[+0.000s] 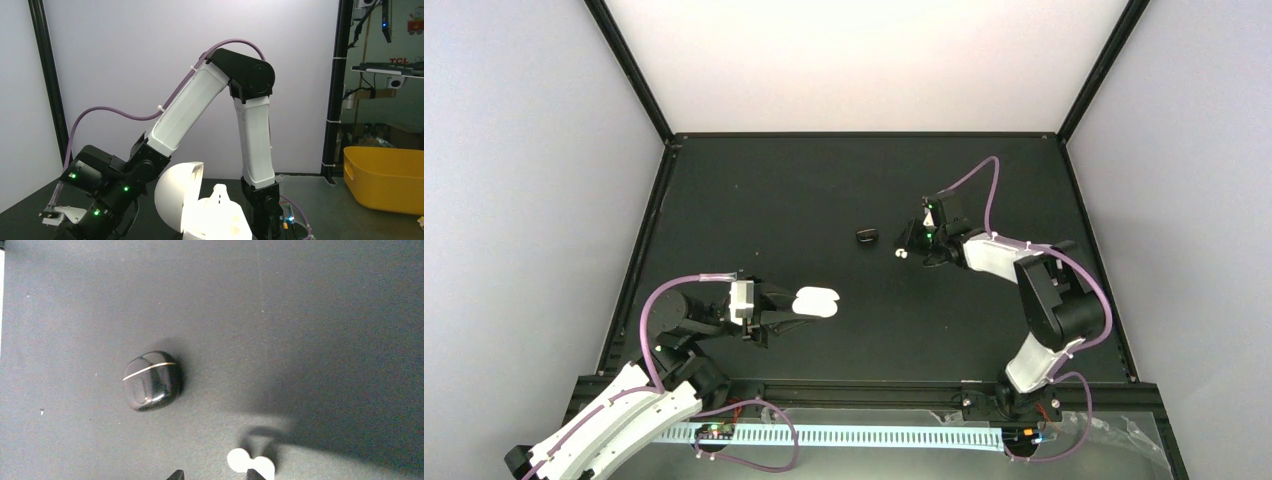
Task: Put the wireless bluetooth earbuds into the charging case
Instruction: Adjust the earbud at the center of the board.
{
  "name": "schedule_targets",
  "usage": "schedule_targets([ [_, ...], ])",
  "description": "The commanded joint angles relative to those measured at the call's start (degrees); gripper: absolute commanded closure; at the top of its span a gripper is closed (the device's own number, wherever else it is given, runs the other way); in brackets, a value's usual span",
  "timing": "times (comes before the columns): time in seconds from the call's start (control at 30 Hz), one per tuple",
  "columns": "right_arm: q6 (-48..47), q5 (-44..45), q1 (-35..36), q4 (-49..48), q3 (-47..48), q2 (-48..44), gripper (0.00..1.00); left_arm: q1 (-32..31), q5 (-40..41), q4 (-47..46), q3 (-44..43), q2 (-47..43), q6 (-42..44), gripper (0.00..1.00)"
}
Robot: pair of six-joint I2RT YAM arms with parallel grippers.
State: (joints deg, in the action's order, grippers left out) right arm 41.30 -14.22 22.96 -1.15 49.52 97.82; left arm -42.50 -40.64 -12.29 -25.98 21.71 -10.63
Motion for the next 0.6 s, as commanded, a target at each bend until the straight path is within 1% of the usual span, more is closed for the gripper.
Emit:
schedule_targets([
  [0.0, -0.7, 1.7, 0.5, 2.5, -0.2, -3.3, 0.69, -0.3, -0.8, -0.8, 0.0, -0.9, 0.6, 0.99],
  [0.1, -2.5, 3.8, 0.2, 4.7, 1.8, -2.9, 0.69, -0.3, -0.8, -0.8, -0.1, -0.9, 0.7, 0.98],
  [0.27, -6.9, 7.2, 0.0, 8.4, 6.5, 0.3, 0.69, -0.3, -0.7, -0.4, -0.1, -0.9, 0.9, 0.99],
  [0.43, -10.1, 7.2, -0.2, 10.2, 10.1, 3.8, 0.70, -0.3, -0.6, -0.4, -0.1, -0.9, 1.0, 0.98],
  [0.57, -10.4, 8.8, -0.2, 10.5, 10.7, 5.5, 0.73, -0.3, -0.7, -0.4, -0.1, -0.8, 1.0, 0.99],
])
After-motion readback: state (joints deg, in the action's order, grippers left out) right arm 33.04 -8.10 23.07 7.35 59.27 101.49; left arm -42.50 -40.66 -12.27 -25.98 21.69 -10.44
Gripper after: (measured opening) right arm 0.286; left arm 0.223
